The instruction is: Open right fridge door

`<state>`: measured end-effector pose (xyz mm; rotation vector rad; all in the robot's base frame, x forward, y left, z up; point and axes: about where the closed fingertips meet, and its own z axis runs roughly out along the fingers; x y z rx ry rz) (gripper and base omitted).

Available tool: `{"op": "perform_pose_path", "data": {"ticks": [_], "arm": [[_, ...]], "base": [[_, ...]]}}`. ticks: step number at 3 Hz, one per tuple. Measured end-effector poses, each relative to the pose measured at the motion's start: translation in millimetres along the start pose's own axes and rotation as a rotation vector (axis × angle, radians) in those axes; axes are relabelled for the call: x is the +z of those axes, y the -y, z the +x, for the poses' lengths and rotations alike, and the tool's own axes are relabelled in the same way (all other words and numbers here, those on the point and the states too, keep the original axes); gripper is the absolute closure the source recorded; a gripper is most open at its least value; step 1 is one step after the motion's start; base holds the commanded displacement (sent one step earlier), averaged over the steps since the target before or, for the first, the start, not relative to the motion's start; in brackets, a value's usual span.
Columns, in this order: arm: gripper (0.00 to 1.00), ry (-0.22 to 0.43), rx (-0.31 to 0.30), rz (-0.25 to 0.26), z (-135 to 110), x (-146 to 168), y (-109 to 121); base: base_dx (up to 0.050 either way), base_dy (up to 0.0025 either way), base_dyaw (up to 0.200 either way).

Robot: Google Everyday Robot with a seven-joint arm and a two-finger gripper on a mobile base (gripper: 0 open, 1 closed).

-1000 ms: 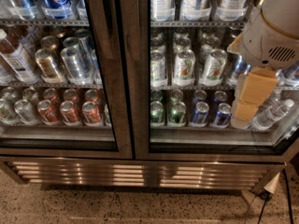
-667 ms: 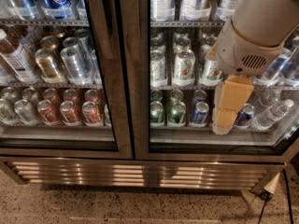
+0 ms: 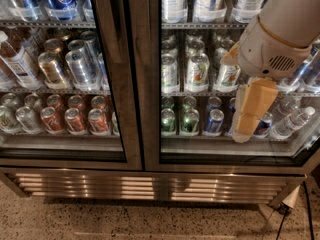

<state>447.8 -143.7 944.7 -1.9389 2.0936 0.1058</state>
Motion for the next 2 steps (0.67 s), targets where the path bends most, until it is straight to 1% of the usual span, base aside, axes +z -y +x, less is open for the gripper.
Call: {"op": "perform_pose_path", "data": {"ticks": [1,2], "arm": [[0.00,0.193,-0.010,-0.020,19,9,14],[0.00,0.277,-0.011,-0.018,38,6,5]], "base": [[0.000,0.00000,0.000],[0.000,0.00000,0.000]]}}
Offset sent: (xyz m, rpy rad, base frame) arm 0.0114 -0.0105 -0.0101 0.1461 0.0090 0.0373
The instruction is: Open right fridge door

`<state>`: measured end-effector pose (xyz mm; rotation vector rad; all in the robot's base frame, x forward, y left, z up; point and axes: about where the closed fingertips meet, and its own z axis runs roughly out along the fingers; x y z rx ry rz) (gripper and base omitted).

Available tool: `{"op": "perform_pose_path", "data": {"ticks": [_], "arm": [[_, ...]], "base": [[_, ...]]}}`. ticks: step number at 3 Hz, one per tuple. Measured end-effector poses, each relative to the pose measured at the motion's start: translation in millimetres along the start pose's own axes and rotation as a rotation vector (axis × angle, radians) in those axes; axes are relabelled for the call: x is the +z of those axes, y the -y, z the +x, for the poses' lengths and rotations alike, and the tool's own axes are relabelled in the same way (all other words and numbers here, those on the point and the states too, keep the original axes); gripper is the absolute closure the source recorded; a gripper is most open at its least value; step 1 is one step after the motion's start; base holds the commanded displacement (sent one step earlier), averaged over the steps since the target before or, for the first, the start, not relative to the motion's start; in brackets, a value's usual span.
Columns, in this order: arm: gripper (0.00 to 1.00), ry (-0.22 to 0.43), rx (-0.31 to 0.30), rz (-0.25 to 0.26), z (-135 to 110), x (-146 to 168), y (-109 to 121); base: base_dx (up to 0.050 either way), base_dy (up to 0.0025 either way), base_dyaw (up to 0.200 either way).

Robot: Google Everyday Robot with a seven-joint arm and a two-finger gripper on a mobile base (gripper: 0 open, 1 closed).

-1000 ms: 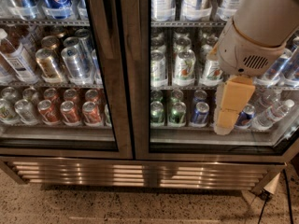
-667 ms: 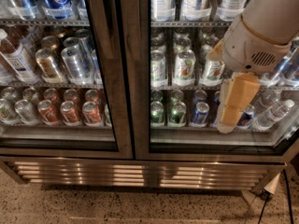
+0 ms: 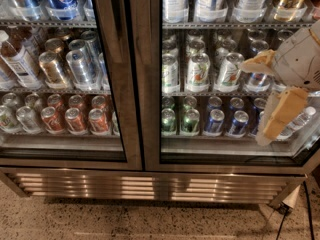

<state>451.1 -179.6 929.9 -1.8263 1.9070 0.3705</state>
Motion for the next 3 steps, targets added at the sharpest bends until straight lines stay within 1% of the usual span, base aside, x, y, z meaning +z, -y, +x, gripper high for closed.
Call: {"op": "perform_pose_path", "data": {"ticks": [1,2,3], "arm": [[0.00,-0.001,-0.001,0.001,-1,0,0],[0.00,-0.107,0.035,0.032,2,10,1],[0.00,-0.286,0.043,0.073,-19,49,-6]], "base": [[0.000,0.00000,0.000],[0.000,0.00000,0.000],[0.000,0.00000,0.000]]}}
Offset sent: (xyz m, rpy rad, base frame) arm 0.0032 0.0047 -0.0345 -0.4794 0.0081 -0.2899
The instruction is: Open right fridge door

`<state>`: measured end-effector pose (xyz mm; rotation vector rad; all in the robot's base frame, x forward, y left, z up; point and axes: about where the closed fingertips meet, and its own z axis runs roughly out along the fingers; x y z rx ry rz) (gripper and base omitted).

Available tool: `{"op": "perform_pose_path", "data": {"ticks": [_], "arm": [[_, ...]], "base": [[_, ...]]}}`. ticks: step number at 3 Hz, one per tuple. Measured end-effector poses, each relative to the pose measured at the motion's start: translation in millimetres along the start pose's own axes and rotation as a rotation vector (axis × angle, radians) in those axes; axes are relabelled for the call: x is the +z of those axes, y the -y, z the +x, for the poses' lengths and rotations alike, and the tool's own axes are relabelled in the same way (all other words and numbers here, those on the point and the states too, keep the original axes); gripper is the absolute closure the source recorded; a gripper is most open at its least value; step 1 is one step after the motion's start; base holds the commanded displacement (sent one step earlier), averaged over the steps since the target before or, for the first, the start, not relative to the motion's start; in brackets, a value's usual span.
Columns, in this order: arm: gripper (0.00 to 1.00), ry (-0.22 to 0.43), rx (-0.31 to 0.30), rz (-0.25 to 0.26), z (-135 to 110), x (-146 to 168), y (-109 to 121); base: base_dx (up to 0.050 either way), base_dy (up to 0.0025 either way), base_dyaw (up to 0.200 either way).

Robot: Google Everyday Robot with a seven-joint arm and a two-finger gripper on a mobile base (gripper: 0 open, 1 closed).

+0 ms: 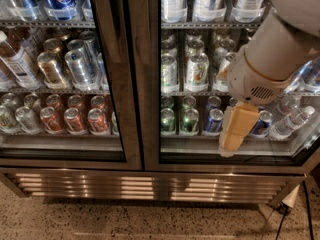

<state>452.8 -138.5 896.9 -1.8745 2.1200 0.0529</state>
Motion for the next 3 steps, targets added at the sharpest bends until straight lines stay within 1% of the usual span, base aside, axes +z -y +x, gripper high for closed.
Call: {"op": "perform_pose_path", "data": {"ticks": [1,2,3], "arm": [[0.00,-0.160,-0.031,0.012,-29,36,-10],[0.00,-0.187,0.011,0.043,-25,35,-3],[0.00,-0.025,0.097,0.036,10,34,27]], "base": [[0.000,0.00000,0.000],[0.000,0.00000,0.000],[0.000,0.00000,0.000]]}}
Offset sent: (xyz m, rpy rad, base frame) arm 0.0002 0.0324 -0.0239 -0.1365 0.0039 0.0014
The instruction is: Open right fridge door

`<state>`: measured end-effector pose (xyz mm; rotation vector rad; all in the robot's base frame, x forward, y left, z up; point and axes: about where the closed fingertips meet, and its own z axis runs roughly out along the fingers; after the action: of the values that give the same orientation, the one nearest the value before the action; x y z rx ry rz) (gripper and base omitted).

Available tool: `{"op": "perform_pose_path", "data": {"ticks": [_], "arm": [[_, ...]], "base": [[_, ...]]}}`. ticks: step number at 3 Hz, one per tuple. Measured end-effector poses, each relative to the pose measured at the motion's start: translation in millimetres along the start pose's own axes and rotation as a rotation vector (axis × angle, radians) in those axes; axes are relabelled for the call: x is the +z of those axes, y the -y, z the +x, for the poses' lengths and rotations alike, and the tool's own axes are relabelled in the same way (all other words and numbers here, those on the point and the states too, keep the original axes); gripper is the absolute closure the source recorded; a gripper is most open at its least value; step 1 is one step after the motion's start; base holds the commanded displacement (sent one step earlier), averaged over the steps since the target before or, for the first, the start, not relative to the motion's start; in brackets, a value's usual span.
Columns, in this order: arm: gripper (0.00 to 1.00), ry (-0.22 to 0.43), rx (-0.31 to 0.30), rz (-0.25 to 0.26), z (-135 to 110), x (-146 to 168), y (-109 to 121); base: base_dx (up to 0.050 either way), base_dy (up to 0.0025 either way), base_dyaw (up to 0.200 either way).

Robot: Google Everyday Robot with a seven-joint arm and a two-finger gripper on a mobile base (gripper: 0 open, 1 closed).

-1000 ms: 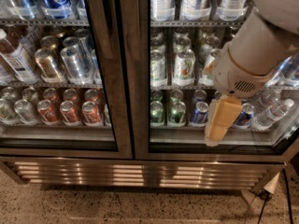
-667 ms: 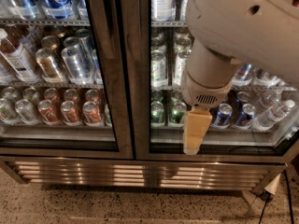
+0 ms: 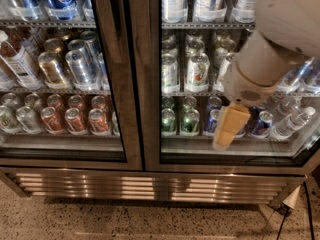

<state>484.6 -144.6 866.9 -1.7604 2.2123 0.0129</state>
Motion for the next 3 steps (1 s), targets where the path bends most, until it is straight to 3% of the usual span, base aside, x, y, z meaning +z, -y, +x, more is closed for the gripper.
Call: {"op": "perform_pose_path", "data": {"ticks": [1,2,3], "arm": [[0.00,0.228,0.044,-0.083,36,18,19],[0.00,0.329,0.049,-0.118,48,30,23],[0.00,0.329,0.050,-0.118,48,30,23]], "base": [[0.000,0.00000,0.000],[0.000,0.00000,0.000],[0.000,0.00000,0.000]]}}
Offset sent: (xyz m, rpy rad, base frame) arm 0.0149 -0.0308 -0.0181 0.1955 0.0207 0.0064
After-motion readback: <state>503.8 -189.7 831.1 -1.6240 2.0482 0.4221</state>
